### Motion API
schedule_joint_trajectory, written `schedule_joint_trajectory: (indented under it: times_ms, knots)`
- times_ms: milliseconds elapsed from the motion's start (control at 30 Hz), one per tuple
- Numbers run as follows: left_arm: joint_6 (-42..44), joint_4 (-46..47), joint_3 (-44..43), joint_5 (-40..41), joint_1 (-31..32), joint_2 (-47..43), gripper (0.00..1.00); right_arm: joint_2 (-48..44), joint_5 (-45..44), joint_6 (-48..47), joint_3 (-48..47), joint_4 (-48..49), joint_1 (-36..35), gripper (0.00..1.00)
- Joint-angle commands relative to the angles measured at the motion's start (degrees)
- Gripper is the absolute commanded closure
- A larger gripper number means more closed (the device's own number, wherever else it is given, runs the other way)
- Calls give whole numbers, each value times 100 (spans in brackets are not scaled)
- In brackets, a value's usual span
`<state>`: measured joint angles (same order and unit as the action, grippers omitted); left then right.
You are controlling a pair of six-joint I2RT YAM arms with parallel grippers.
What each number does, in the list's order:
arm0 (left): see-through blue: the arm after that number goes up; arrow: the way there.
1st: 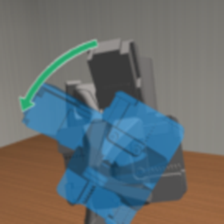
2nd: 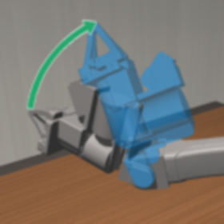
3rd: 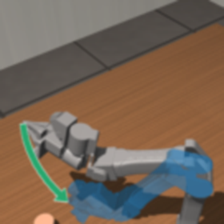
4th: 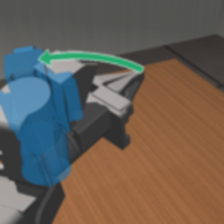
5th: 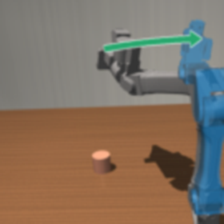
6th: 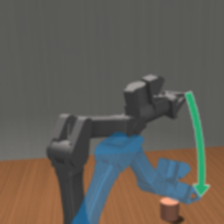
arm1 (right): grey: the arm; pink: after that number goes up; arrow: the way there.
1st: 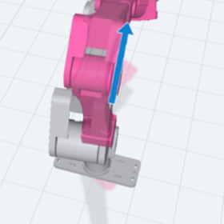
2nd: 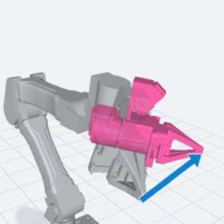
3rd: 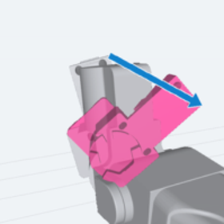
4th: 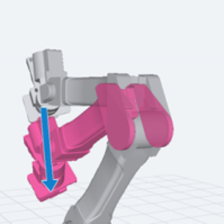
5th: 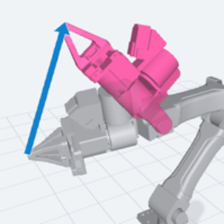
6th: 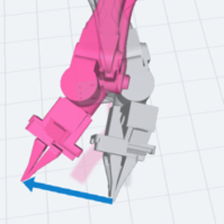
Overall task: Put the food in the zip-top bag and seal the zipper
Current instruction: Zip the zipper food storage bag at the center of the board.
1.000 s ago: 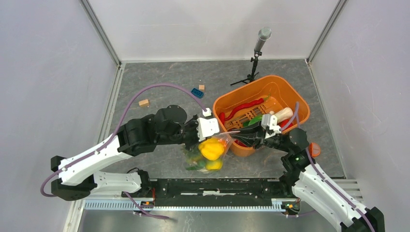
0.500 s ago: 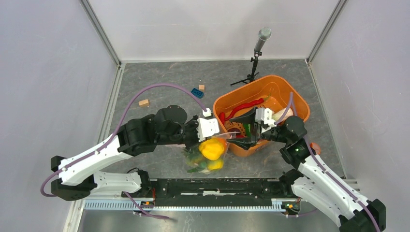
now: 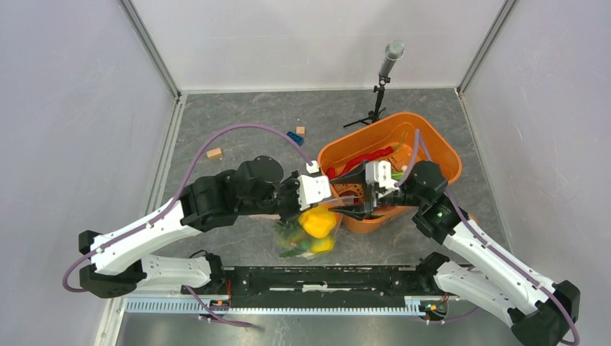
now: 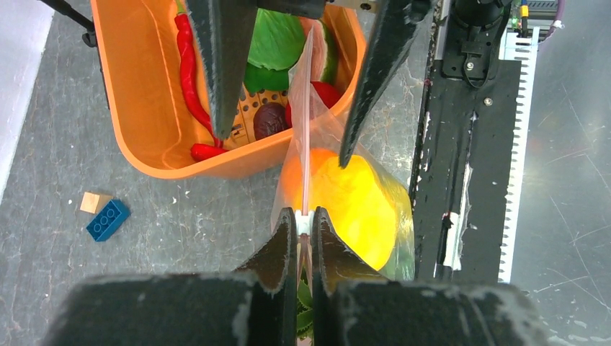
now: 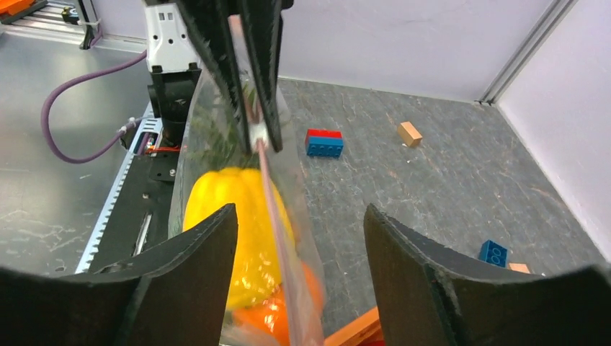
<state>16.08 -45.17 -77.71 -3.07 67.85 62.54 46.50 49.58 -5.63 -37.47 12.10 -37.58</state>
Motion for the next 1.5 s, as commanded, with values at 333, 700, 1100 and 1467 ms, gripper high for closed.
schedule_joint_trajectory:
  times_ms: [333,700,1100,1467]
  knots:
    - [-71,432,13,99,-13,-262,98,555,-1117,-433,-457,-350,-874,83]
    - [-324,474,411,276,-16,-601,98,-21,-2070,-130,162,134,-874,100]
    - [-587,-11,674,1147,-13,-1174,98,-209,-2658,-35,415,294,-876,100]
    - [-935,-472,1033,2003,-12,-2102,98,-191,-3012,138,581,777,-880,100]
